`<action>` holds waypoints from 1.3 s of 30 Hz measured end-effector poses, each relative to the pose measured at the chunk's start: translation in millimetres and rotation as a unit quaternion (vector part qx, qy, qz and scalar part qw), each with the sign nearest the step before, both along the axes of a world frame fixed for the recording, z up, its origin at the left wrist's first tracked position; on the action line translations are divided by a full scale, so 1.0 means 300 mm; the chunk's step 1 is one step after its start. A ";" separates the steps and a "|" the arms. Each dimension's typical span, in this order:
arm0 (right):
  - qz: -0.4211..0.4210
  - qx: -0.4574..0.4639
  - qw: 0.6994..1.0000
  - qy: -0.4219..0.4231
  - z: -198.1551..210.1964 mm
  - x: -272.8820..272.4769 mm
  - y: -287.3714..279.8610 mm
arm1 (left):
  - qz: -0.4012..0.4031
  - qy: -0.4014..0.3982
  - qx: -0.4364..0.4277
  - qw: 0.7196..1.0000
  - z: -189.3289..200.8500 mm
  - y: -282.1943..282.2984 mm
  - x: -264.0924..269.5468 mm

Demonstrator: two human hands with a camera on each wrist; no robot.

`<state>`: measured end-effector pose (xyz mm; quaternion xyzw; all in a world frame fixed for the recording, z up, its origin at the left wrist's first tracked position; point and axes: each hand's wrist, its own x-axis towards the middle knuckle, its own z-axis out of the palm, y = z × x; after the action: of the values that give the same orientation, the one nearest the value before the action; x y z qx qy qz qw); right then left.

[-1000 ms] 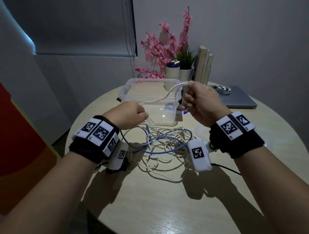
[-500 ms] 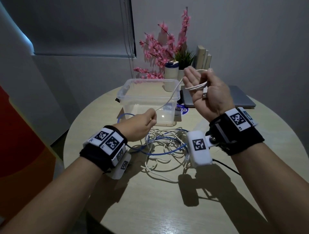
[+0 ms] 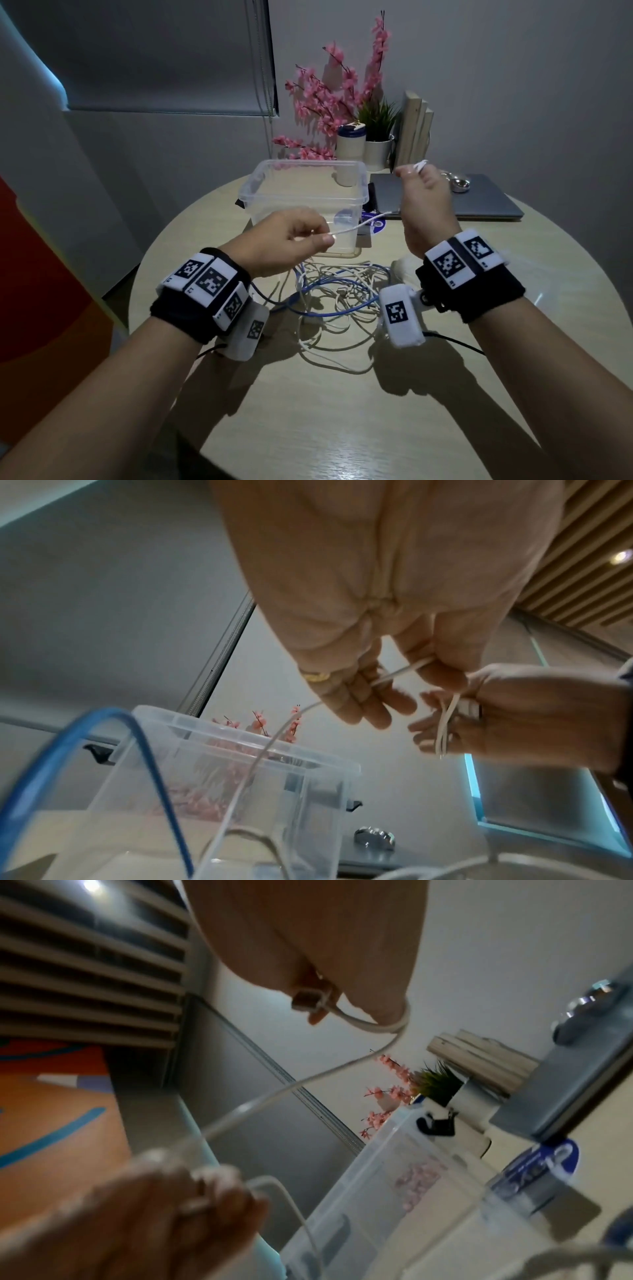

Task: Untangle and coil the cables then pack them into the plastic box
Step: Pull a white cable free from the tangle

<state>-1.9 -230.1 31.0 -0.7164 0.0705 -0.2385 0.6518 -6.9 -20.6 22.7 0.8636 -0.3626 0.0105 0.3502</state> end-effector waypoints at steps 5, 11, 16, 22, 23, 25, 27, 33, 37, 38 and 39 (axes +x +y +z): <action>0.085 -0.214 0.973 0.027 -0.026 -0.009 0.015 | 0.007 -0.047 -0.125 0.991 0.067 -0.021 -0.016; 0.267 -0.140 0.953 0.040 -0.028 -0.055 0.048 | 0.146 -0.140 -0.252 0.946 0.098 -0.007 0.042; 0.356 -0.109 0.927 0.037 -0.019 -0.087 0.067 | 0.189 -0.081 -0.236 0.950 0.078 0.001 0.059; 0.374 0.113 0.920 0.008 0.035 -0.098 0.076 | 0.168 -0.005 -0.050 0.985 -0.013 -0.029 0.040; 0.370 0.134 0.919 0.002 0.044 -0.099 0.076 | 0.153 0.018 -0.018 0.988 -0.026 -0.038 0.035; 0.367 0.179 0.913 -0.007 0.060 -0.101 0.077 | 0.124 0.043 0.050 0.990 -0.047 -0.055 0.019; 0.364 0.220 0.905 -0.018 0.064 -0.101 0.082 | 0.095 0.050 0.103 0.989 -0.057 -0.069 0.002; 0.251 0.146 0.955 -0.059 0.053 -0.079 0.075 | 0.044 0.135 0.144 0.979 -0.071 -0.062 -0.022; 0.155 -0.091 0.982 -0.058 0.021 -0.060 0.053 | 0.042 0.109 0.150 0.982 -0.058 -0.043 -0.019; 0.143 -0.150 0.977 -0.044 0.008 -0.050 0.047 | 0.045 0.106 0.137 0.984 -0.050 -0.040 -0.017; 0.132 -0.211 0.968 -0.027 -0.002 -0.042 0.042 | 0.049 0.103 0.119 0.986 -0.040 -0.038 -0.017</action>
<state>-14.6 -217.4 30.4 -0.8341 -0.0942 -0.1784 0.5134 -12.2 -32.0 10.8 0.9123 -0.2807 -0.1044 0.2794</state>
